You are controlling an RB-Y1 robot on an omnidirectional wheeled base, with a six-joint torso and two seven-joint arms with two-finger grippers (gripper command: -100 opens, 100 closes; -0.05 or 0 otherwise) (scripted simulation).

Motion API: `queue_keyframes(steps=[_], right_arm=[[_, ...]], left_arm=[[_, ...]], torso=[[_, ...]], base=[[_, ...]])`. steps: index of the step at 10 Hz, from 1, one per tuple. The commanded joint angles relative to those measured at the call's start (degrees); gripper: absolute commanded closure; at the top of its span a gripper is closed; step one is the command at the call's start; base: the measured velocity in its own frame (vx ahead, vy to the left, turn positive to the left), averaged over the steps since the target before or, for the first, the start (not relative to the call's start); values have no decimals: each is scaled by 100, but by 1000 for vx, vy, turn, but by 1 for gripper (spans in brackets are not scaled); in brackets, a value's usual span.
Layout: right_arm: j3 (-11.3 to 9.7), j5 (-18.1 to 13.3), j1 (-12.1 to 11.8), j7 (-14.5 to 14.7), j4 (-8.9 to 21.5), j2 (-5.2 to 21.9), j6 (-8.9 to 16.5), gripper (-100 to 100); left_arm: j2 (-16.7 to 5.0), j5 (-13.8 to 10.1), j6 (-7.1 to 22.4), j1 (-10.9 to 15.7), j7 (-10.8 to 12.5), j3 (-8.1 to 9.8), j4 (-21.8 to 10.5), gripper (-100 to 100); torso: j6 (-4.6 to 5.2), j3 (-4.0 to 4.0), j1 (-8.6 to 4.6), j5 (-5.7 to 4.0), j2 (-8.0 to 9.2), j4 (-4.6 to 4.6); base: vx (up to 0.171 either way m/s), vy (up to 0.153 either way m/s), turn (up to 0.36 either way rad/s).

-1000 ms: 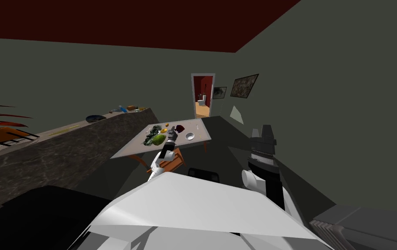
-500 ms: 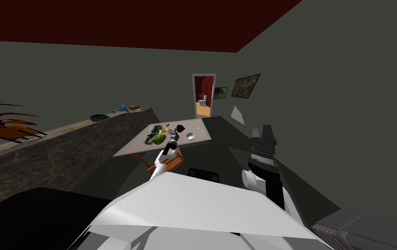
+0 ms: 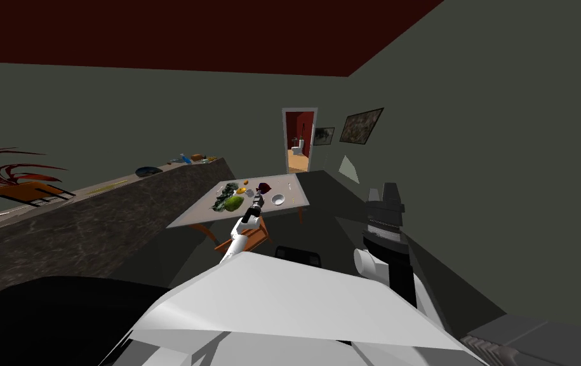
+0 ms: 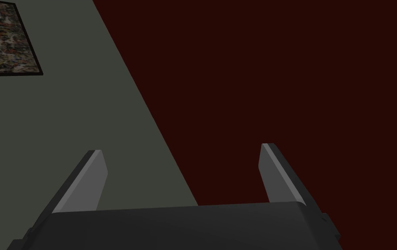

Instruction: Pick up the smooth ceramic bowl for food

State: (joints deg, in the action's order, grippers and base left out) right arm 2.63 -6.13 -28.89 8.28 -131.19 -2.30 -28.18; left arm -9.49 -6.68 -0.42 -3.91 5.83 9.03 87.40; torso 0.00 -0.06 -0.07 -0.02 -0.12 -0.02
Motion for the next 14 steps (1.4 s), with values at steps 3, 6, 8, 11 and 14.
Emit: queue_keyframes(steps=[3,6,8,11,14], right_arm=[[0,0,0,0,0,0,0,0],[0,0,0,0,0,0,0,0],[0,0,0,0,0,0,0,0],[0,0,0,0,0,0,0,0],[0,0,0,0,0,0,0,0]], left_arm=[[11,-35,436,405,31,37,-567,-100],[13,-49,645,603,45,55,-1084,-100],[18,-61,850,800,57,71,-1415,-100],[33,-81,1242,1187,78,98,-1904,-100],[43,-88,1428,1374,87,109,-2284,-100]], torso=[[-1,-2,0,0,-2,-1],[0,-6,-1,0,-10,-2],[0,-6,1,0,-11,-2],[-1,-6,-1,0,-10,-3],[0,-2,2,0,-2,-1]], base=[[33,-20,36],[45,-19,29],[47,-14,36],[56,-18,37],[41,-15,24]])
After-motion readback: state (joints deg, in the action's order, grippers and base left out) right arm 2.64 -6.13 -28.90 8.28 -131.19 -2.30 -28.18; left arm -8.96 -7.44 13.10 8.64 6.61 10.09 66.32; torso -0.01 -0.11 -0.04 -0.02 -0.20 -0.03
